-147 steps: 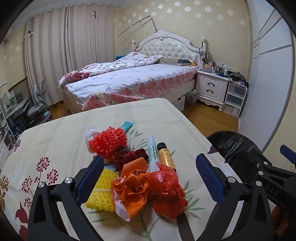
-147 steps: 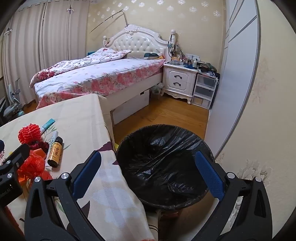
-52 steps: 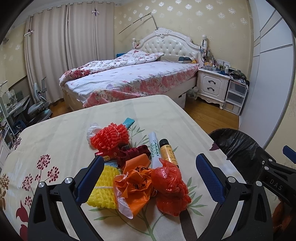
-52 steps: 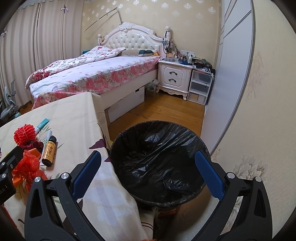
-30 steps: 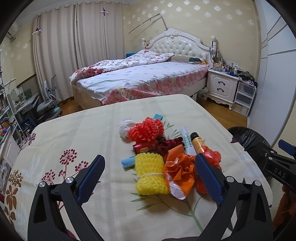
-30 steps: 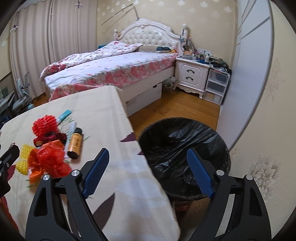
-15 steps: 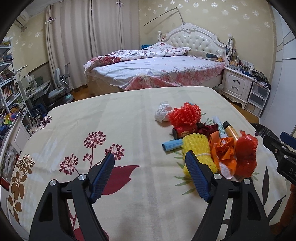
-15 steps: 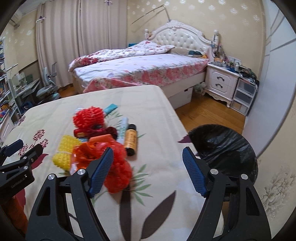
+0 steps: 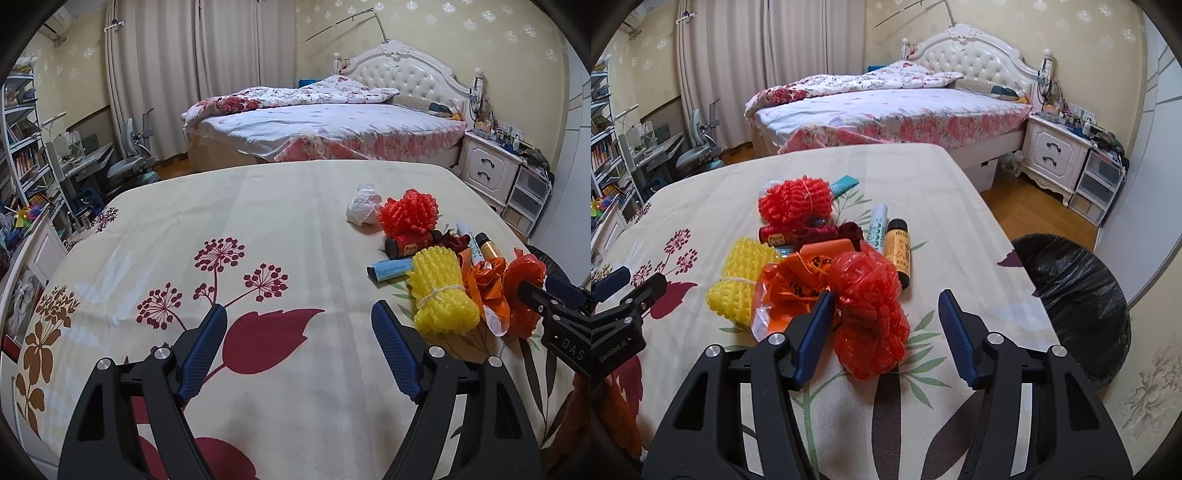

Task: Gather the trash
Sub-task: 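Grasp the red plastic bag with the right tool while the left tool approaches the yellow mesh sleeve, then grasp the yellow mesh foam sleeve with the left tool while the right tool lifts the red bag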

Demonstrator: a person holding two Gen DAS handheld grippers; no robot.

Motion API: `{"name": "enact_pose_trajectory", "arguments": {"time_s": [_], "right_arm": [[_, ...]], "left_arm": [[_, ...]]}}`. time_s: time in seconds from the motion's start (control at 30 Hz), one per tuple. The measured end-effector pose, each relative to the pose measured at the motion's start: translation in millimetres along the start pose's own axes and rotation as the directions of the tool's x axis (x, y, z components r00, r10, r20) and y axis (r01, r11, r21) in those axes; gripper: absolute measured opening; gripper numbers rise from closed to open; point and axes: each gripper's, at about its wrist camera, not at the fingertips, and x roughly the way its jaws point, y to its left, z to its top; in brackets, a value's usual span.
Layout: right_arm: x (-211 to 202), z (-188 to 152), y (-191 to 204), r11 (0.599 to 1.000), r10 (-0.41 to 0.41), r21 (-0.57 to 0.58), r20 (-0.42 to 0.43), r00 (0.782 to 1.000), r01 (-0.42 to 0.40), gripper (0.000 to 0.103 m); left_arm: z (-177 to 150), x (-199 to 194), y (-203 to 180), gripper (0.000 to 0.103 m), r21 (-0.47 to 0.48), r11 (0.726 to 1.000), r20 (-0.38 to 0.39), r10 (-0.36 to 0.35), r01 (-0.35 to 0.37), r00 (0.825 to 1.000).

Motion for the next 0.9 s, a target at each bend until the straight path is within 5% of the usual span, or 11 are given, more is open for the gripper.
{"name": "enact_pose_trajectory", "arguments": {"time_s": [0.13, 0.9], "right_arm": [[9, -5, -2, 0.999, 0.033, 0.022, -0.029, 0.999, -0.032, 0.031], [-4, -7, -53, 0.994, -0.019, 0.106, 0.013, 1.0, 0.018, 0.03]], "left_arm": [[0, 0, -5, 0.08, 0.004, 1.0, -0.002, -0.018, 0.018, 1.0], [14, 12, -68, 0.081, 0.067, 0.993, -0.023, -0.099, 0.101, 0.995]]}}
